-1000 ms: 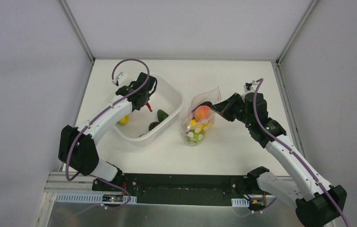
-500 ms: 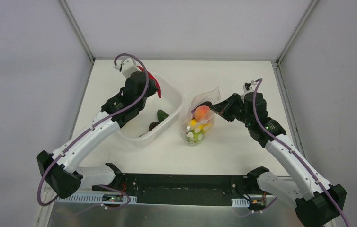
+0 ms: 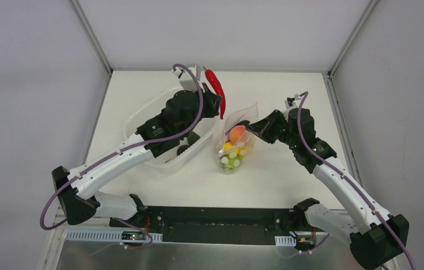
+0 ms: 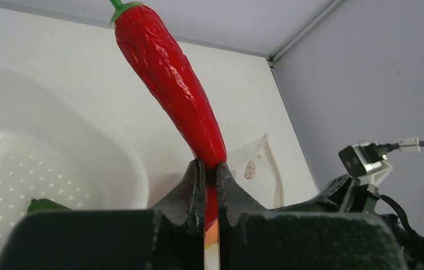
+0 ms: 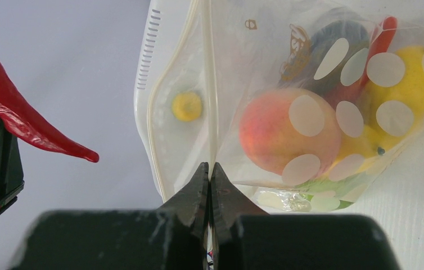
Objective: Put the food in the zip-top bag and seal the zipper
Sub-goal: Place the fake vegetable in the zipper food storage bag.
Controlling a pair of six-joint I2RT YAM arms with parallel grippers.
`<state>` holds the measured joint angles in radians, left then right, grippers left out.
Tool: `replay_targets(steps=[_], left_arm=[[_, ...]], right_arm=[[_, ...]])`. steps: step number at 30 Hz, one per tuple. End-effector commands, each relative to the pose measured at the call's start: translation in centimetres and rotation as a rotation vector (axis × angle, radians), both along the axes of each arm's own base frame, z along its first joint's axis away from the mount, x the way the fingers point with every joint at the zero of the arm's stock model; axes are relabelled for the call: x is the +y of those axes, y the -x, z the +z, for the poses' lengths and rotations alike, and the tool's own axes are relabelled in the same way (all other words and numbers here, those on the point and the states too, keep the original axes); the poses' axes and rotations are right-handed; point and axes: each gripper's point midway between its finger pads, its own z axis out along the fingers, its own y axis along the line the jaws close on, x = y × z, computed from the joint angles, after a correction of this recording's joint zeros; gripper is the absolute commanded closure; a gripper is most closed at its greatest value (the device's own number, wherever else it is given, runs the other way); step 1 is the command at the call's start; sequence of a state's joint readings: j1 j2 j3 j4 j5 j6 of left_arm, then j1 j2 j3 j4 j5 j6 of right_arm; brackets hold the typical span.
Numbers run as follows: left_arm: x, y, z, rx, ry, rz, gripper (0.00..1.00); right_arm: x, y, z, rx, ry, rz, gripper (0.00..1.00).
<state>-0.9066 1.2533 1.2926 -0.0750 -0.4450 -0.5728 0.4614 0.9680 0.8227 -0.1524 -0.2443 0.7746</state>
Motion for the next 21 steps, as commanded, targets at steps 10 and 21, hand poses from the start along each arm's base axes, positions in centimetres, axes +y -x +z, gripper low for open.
replay_targets(steps=[10, 21], left_arm=[[-7.3, 1.2, -1.1, -0.099, -0.168, -0.17, 0.97], [-8.3, 4.3, -9.3, -0.225, -0.547, -0.345, 0.96]], right_arm=[[0.3, -0.3, 3.1, -0.079, -0.052, 0.001, 1.0], [-0.3, -0.4, 3.1, -0.088, -0.034, -0.027, 1.0]])
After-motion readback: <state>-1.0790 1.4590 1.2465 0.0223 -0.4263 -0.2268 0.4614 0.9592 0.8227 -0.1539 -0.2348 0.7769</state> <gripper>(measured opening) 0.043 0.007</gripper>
